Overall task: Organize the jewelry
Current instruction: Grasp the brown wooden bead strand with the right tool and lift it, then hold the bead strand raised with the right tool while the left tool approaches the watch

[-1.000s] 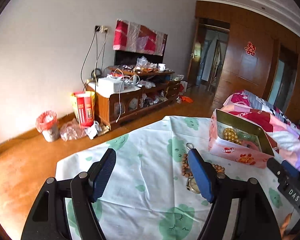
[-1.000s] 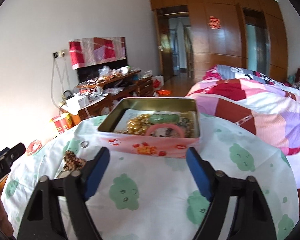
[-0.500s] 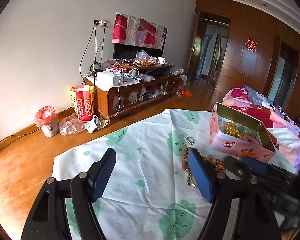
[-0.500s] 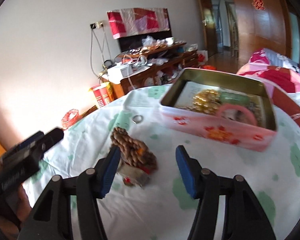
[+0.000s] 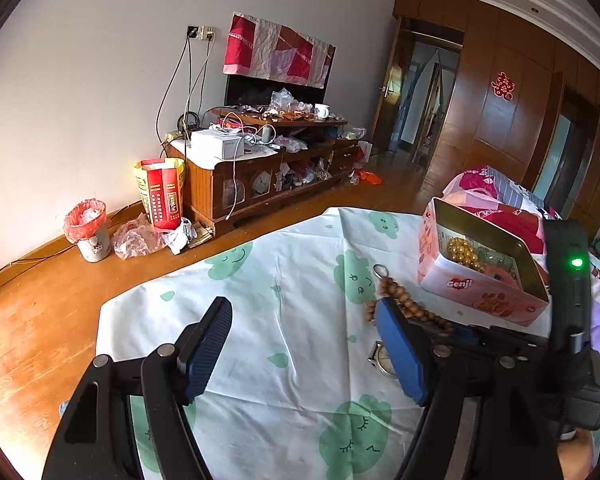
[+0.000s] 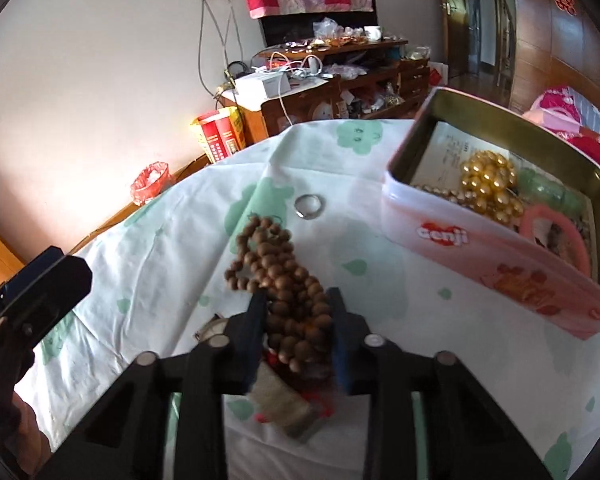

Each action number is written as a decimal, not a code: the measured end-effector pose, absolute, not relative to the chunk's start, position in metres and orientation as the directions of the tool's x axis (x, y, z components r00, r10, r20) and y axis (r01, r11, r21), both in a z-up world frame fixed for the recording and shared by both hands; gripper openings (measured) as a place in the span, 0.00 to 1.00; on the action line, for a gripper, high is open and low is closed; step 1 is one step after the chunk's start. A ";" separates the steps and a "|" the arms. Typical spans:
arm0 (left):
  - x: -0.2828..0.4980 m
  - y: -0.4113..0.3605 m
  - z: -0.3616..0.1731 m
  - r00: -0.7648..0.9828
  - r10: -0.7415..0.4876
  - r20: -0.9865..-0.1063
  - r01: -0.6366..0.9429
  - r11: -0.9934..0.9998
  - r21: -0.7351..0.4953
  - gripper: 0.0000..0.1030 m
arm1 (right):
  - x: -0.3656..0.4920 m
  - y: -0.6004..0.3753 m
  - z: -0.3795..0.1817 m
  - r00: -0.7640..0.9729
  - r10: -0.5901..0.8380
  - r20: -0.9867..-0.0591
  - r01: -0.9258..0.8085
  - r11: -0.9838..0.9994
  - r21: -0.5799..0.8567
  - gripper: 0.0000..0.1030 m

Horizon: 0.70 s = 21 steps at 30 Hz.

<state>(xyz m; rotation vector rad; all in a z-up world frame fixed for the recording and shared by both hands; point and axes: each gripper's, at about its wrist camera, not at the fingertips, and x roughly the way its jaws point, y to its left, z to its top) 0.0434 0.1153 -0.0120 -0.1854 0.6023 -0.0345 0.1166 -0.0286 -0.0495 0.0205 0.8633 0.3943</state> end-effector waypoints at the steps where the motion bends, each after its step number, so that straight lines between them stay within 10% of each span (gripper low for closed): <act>1: 0.044 0.115 -0.012 0.822 -0.086 -0.562 -0.022 0.983 -0.182 0.72 | 0.114 -0.035 -0.049 0.585 0.359 -0.727 -0.319 0.926 0.201 0.27; 9: 0.044 0.111 -0.010 0.817 -0.105 -0.567 0.009 0.986 -0.169 0.72 | 0.084 -0.082 -0.020 0.679 0.489 -0.547 -0.292 0.864 0.409 0.27; 21: 0.053 0.046 -0.017 0.701 -0.248 -0.669 0.168 0.969 -0.183 0.72 | 0.052 -0.106 -0.016 0.762 0.290 -0.579 -0.181 0.954 0.239 0.27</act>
